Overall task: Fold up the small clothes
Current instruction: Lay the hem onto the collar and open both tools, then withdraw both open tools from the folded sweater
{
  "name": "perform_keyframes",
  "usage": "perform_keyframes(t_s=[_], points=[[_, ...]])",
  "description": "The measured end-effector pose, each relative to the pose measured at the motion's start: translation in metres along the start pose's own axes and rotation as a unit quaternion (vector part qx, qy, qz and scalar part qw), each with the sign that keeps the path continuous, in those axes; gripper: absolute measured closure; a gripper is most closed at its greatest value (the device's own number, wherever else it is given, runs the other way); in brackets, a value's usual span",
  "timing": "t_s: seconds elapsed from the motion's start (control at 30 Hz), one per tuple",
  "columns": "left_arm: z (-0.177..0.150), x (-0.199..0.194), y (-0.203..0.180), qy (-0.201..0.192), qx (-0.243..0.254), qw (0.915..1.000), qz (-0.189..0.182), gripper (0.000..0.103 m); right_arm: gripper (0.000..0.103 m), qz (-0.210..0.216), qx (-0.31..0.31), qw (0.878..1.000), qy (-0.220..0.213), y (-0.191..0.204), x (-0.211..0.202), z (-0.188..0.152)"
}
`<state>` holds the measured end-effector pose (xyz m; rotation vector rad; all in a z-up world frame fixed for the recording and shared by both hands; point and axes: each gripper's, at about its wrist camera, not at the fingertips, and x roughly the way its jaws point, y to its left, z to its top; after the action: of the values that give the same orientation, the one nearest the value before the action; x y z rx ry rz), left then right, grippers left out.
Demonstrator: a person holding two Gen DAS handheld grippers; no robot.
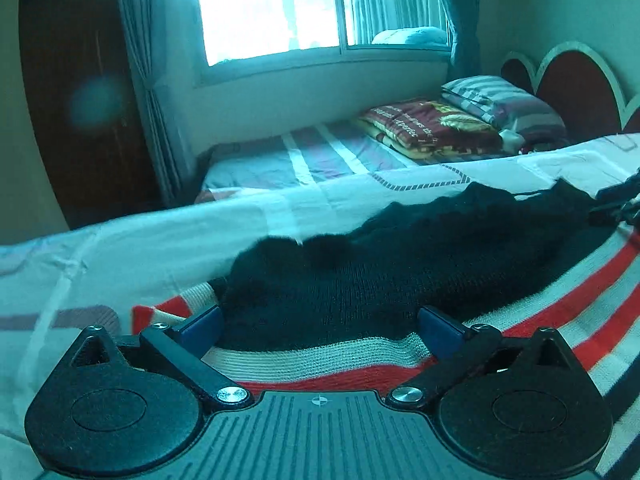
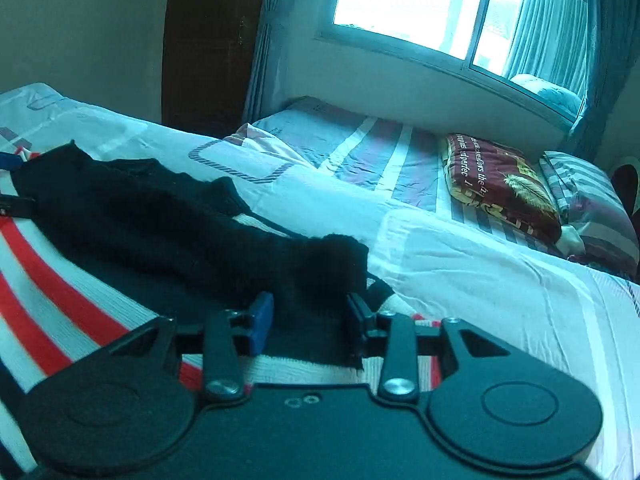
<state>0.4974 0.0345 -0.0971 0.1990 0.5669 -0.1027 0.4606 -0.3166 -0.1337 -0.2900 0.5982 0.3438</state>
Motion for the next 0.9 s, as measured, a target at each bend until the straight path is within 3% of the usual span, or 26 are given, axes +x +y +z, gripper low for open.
perform_keyframes(t_s=[0.03,0.13,0.23,0.33,0.43,0.53,0.63,0.7,0.77,0.9], points=[[0.002,-0.009,-0.004,-0.014,0.004,0.9999,0.004,0.000,0.064,0.010,-0.002,1.000,-0.012,0.005,-0.010,0.000],[0.005,-0.039,-0.022,-0.044,0.005,0.9984,-0.034,0.000,0.066,0.055,-0.025,0.998,-0.028,0.028,-0.035,-0.007],[0.001,-0.041,-0.050,-0.033,0.021,0.9966,-0.072,0.000,0.066,0.093,-0.055,0.994,-0.021,0.067,-0.032,-0.013],[-0.013,-0.036,-0.063,-0.008,0.035,0.9966,-0.074,0.000,0.066,0.081,-0.085,0.993,-0.031,0.092,-0.026,-0.022],[-0.025,-0.035,-0.035,0.009,-0.003,0.9985,-0.055,0.000,0.067,0.048,-0.078,0.995,-0.024,0.073,-0.028,-0.031],[-0.044,-0.047,0.010,0.023,-0.047,0.9985,-0.019,0.000,0.065,0.008,-0.018,1.000,-0.005,0.021,-0.043,-0.047],[-0.050,-0.060,0.027,0.024,-0.049,0.9982,-0.025,0.000,0.063,-0.015,0.024,1.000,0.014,-0.012,-0.059,-0.065],[-0.042,-0.071,0.018,0.015,-0.039,0.9989,-0.019,0.000,0.066,-0.004,0.046,0.999,0.009,-0.013,-0.074,-0.063],[-0.032,-0.084,0.003,-0.014,-0.048,0.9979,-0.041,0.000,0.064,0.013,0.052,0.998,-0.022,0.003,-0.093,-0.056],[-0.031,-0.084,-0.042,-0.003,-0.023,0.9972,-0.070,0.000,0.067,0.072,0.042,0.996,-0.028,0.060,-0.090,-0.042]])
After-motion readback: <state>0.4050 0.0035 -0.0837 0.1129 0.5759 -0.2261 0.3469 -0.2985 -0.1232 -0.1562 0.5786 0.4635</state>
